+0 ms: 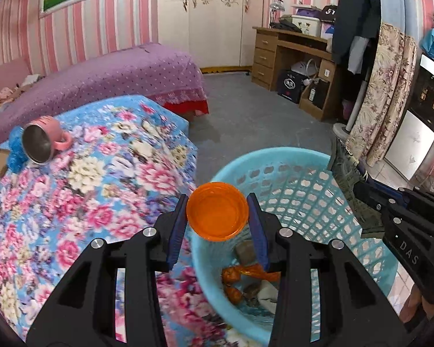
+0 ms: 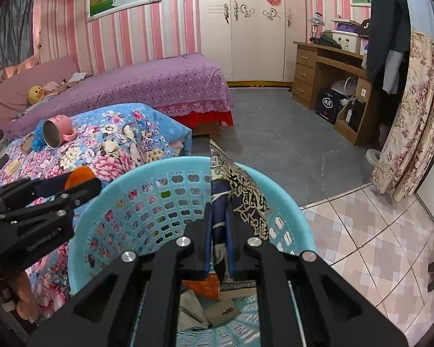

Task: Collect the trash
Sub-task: 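Move both open tools back over the floral bed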

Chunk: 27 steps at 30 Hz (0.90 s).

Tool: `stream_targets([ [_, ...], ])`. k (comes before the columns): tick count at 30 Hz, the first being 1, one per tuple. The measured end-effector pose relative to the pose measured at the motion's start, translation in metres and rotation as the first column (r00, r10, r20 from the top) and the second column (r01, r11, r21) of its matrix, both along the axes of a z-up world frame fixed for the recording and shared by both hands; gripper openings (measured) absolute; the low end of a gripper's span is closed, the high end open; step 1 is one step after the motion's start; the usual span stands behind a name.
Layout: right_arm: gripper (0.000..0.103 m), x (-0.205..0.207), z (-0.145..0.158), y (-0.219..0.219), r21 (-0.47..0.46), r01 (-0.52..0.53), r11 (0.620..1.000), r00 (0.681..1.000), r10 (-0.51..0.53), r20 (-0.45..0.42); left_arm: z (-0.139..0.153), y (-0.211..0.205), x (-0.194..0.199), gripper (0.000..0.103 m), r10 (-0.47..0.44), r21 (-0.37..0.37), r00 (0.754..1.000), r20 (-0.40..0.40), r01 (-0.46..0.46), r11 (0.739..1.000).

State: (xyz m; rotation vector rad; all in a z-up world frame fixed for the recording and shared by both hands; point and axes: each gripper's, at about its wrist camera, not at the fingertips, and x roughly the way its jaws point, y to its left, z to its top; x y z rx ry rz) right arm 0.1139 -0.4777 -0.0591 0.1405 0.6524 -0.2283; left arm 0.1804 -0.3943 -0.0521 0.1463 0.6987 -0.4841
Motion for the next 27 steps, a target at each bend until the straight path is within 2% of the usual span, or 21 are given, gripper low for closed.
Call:
stream_targets([
  [2,0.008,0.0,-0.002,-0.001,0.005,0.005,1.0,1.0,-0.005,-0.001,-0.002,-0.003,0.0,0.041,-0.008,0.006,1.0,-0.006,0.008,1.0],
  [4,0.008,-0.001,-0.003,-0.003,0.008,0.007,1.0,1.0,-0.007,-0.003,-0.002,-0.004,0.0,0.06,-0.005,0.012,1.0,0.0,0.005,1.0],
  [7,0.009,-0.001,-0.004,-0.003,0.007,0.007,1.0,1.0,-0.007,-0.007,0.0,0.002,0.0,0.074,0.011,0.01,1.0,0.02,-0.011,1.0],
  [10,0.009,0.001,-0.003,-0.001,0.002,0.003,1.0,1.0,-0.003,-0.008,0.003,0.012,0.006,0.082,0.037,0.017,0.999,0.029,-0.038,0.999],
  [16,0.012,0.007,-0.004,0.009,-0.038,-0.002,0.999,1.0,0.001,-0.018,0.008,0.043,0.016,0.088,0.107,0.01,0.993,0.046,-0.107,0.994],
  [17,0.025,0.007,-0.004,0.01,-0.041,0.0,0.999,1.0,-0.001,-0.018,0.009,0.047,0.017,0.088,0.115,0.009,0.992,0.044,-0.116,0.993],
  [18,0.05,0.007,-0.004,0.011,-0.046,0.003,0.999,1.0,-0.004,-0.016,0.009,0.054,0.019,0.088,0.132,0.007,0.991,0.039,-0.132,0.991],
  [19,0.062,0.007,-0.003,0.012,-0.052,0.008,0.999,1.0,-0.009,-0.011,0.009,0.058,0.02,0.088,0.14,0.008,0.989,0.036,-0.141,0.99],
  [20,0.069,0.007,-0.003,0.014,-0.058,0.012,0.998,1.0,-0.012,-0.004,0.009,0.065,0.022,0.088,0.154,0.007,0.988,0.03,-0.154,0.988],
  [23,0.069,0.011,-0.003,0.016,-0.052,0.006,0.999,1.0,-0.006,-0.015,0.009,0.084,0.026,0.088,0.185,0.005,0.983,0.015,-0.185,0.983],
  [25,0.075,0.013,-0.006,0.018,-0.058,0.01,0.998,1.0,-0.012,-0.026,0.011,0.098,0.027,0.089,0.207,0.006,0.978,0.017,-0.207,0.978],
  [27,0.087,0.014,-0.007,0.022,-0.076,0.026,0.997,0.999,-0.028,-0.025,0.014,0.114,0.028,0.091,0.229,0.004,0.973,0.021,-0.229,0.973],
])
